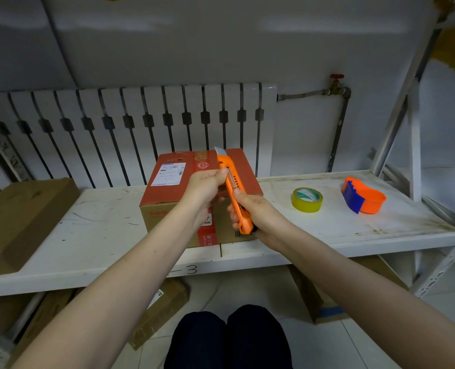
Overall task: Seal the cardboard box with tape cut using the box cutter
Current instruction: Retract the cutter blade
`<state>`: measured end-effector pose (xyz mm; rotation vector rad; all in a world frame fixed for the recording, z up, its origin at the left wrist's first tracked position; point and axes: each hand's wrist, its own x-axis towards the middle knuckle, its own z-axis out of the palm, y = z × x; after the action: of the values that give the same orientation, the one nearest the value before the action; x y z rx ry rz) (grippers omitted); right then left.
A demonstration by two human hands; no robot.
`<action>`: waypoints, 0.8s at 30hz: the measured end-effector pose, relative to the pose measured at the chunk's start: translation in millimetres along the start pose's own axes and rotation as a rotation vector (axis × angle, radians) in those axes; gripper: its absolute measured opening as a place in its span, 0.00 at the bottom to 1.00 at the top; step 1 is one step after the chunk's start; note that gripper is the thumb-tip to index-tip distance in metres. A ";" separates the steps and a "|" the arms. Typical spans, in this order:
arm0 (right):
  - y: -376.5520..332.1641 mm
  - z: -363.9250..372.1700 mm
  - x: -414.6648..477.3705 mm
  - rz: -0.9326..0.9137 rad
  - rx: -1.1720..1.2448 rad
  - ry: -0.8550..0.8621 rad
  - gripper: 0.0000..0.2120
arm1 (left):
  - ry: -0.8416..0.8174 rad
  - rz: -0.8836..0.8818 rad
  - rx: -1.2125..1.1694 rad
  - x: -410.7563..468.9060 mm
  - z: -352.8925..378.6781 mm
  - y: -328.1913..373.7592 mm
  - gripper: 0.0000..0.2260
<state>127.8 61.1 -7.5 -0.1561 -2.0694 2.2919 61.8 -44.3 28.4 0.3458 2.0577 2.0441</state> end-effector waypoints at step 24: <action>-0.5 -16.9 -1.2 0.038 -0.092 -0.033 0.16 | 0.091 -0.122 -0.163 12.9 8.0 2.1 0.09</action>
<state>130.8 77.7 -8.6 -0.1639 -2.2083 2.2356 52.2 -32.6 30.5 0.0978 1.8937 2.1699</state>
